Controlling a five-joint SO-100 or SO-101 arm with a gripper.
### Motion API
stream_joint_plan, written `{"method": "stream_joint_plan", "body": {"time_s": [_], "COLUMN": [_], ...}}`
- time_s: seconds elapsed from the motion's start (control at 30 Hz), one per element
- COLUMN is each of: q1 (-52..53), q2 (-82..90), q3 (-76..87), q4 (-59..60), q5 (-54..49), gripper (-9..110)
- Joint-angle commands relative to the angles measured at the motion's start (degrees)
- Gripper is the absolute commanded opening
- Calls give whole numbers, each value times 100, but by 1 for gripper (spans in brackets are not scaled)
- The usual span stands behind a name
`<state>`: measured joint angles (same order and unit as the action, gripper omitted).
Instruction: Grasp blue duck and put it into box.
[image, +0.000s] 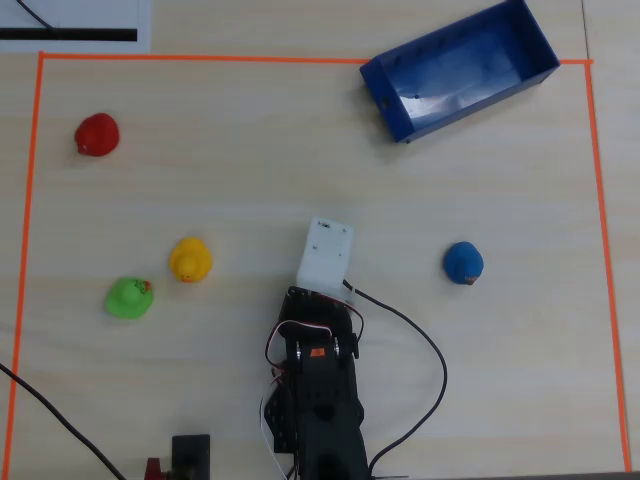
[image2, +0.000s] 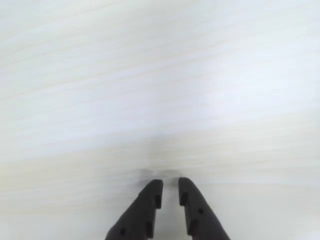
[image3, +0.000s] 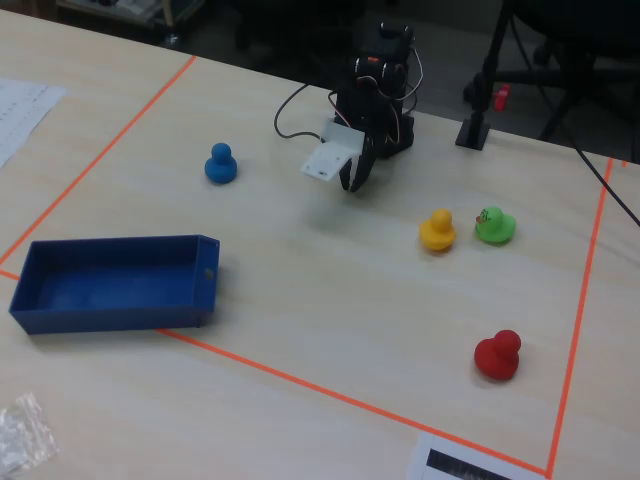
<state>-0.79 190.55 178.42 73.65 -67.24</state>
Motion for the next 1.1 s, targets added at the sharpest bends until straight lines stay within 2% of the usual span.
{"method": "stream_joint_plan", "body": {"time_s": [0.0, 0.13, 0.4, 0.47, 0.67, 0.83, 1.07], "q1": [88, 510, 2013, 2224, 2848, 3015, 3050], "q2": [-88, -563, -2602, -2848, -3507, -3999, -4438], "q3": [-26, -457, -1564, -1819, -2470, -3138, -5106], "q4": [-18, -606, -2698, -2892, -3498, -3375, -2303], "q5": [79, 149, 176, 237, 281, 141, -141], "gripper": [0, 3, 20, 24, 26, 26, 26]}}
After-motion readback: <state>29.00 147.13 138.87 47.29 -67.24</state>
